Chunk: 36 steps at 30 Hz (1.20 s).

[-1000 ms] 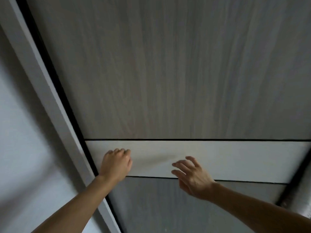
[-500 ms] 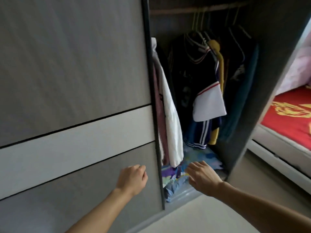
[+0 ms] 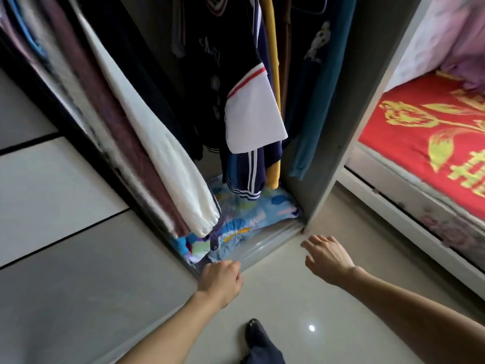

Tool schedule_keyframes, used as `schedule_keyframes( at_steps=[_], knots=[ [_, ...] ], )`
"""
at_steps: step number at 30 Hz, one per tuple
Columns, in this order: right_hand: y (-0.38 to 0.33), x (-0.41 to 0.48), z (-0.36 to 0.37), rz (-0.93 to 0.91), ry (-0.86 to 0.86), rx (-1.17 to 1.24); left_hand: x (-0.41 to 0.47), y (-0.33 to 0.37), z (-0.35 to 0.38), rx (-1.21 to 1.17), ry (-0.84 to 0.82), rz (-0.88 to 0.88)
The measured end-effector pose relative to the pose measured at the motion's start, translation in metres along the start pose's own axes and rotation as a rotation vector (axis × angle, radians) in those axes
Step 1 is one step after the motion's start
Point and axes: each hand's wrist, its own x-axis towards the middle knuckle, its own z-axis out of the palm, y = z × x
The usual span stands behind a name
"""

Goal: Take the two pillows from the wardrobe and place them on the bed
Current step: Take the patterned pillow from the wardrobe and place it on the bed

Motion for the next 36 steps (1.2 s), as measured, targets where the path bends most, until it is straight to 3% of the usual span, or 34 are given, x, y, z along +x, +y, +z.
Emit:
schedule_keyframes(
  at_steps=[10, 19, 25, 29, 33, 36],
  knots=[
    [0.066, 0.139, 0.083, -0.016, -0.118, -0.009, 0.145, -0.008, 0.088, -0.049, -0.177, -0.1],
    [0.113, 0.294, 0.244, -0.066, -0.151, -0.034, 0.272, -0.046, 0.244, 0.003, -0.24, -0.209],
    [0.122, 0.406, 0.37, -0.092, -0.084, -0.049, 0.364, -0.106, 0.366, 0.051, -0.097, -0.373],
    [0.122, 0.469, 0.442, -0.158, 0.06, -0.068, 0.411, -0.147, 0.43, 0.1, 0.039, -0.468],
    [0.118, 0.511, 0.493, -0.15, 0.134, -0.145, 0.441, -0.172, 0.471, 0.19, 0.201, -0.534],
    [0.113, 0.532, 0.508, -0.101, 0.178, -0.193, 0.458, -0.184, 0.491, 0.3, 0.235, -0.567]
  ],
)
